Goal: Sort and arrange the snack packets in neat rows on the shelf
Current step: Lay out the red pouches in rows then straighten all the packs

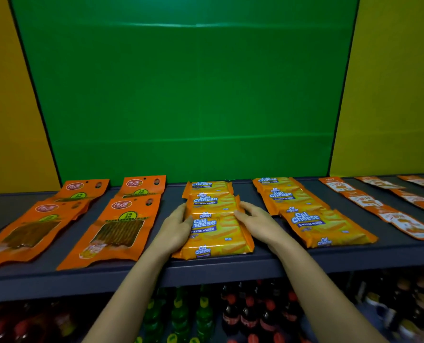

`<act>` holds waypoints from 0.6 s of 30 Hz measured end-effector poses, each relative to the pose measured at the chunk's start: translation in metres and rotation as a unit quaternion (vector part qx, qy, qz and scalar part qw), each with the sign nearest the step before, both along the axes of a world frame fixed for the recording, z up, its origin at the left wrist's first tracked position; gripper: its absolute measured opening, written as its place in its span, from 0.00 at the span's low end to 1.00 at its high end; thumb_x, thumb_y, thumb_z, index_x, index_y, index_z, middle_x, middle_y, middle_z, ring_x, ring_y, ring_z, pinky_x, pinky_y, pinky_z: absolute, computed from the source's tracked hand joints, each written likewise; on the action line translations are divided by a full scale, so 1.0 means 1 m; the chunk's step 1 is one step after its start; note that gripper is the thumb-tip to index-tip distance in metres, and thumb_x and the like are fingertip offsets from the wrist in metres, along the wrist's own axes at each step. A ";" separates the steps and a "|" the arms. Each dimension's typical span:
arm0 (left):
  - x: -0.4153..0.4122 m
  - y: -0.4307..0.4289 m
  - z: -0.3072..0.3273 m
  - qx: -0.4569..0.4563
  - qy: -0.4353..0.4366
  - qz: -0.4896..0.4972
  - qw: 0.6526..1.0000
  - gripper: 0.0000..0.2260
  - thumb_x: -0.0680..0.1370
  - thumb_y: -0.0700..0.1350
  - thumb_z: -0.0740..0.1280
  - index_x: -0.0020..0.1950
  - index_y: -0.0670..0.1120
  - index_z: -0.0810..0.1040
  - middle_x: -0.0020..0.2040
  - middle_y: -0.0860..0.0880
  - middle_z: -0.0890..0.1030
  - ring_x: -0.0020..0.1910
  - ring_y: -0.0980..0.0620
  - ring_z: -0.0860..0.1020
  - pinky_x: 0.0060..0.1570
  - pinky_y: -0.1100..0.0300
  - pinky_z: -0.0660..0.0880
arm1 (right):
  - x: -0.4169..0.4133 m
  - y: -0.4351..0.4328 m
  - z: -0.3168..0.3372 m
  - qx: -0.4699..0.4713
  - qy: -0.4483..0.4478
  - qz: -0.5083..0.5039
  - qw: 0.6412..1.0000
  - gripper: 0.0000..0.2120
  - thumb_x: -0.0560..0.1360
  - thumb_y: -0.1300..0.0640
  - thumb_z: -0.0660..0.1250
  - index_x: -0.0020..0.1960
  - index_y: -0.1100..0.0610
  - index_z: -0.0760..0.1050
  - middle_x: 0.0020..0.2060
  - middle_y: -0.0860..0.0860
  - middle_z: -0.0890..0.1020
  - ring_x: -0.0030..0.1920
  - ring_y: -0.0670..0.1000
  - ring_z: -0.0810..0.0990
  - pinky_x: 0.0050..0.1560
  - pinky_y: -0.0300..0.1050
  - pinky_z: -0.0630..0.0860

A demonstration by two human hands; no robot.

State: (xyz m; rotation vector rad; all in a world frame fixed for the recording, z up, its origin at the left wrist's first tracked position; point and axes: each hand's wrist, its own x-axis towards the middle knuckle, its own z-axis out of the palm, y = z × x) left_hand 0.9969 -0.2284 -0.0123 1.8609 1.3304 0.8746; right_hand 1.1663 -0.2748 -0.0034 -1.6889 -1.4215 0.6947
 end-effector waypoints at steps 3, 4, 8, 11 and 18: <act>0.003 0.000 -0.001 0.016 0.009 0.003 1.000 0.21 0.81 0.43 0.55 0.74 0.45 0.59 0.72 0.45 0.65 0.67 0.48 0.69 0.61 0.59 0.66 | 0.000 0.002 -0.002 0.002 -0.019 0.002 1.000 0.19 0.80 0.55 0.58 0.70 0.55 0.66 0.67 0.52 0.73 0.65 0.52 0.73 0.65 0.45 0.68; 0.003 0.001 -0.001 0.023 0.013 0.004 1.000 0.20 0.81 0.43 0.56 0.73 0.44 0.59 0.72 0.44 0.64 0.68 0.48 0.68 0.63 0.58 0.65 | 0.000 0.004 -0.003 0.005 -0.022 0.002 1.000 0.19 0.79 0.55 0.58 0.70 0.55 0.67 0.66 0.52 0.74 0.65 0.52 0.73 0.65 0.46 0.69; 0.003 0.003 -0.004 0.035 0.031 0.000 0.999 0.20 0.81 0.43 0.56 0.73 0.44 0.59 0.72 0.44 0.62 0.69 0.48 0.66 0.65 0.57 0.63 | 0.001 0.009 -0.005 0.004 -0.036 0.011 0.999 0.20 0.80 0.55 0.58 0.71 0.54 0.66 0.67 0.52 0.73 0.65 0.52 0.73 0.65 0.45 0.69; 0.003 0.007 -0.006 0.036 0.040 -0.008 0.998 0.21 0.81 0.44 0.57 0.73 0.45 0.58 0.72 0.44 0.61 0.68 0.48 0.66 0.66 0.56 0.63 | 0.004 0.011 -0.006 -0.002 -0.040 0.018 0.999 0.21 0.80 0.55 0.57 0.72 0.55 0.63 0.68 0.52 0.71 0.67 0.52 0.71 0.62 0.40 0.67; 0.002 0.026 0.006 -0.004 0.035 0.023 0.999 0.25 0.79 0.49 0.60 0.73 0.42 0.58 0.73 0.44 0.59 0.71 0.46 0.62 0.67 0.53 0.61 | 0.013 0.032 0.007 0.002 -0.053 0.001 0.999 0.21 0.79 0.53 0.59 0.71 0.58 0.64 0.69 0.55 0.68 0.68 0.54 0.68 0.65 0.44 0.65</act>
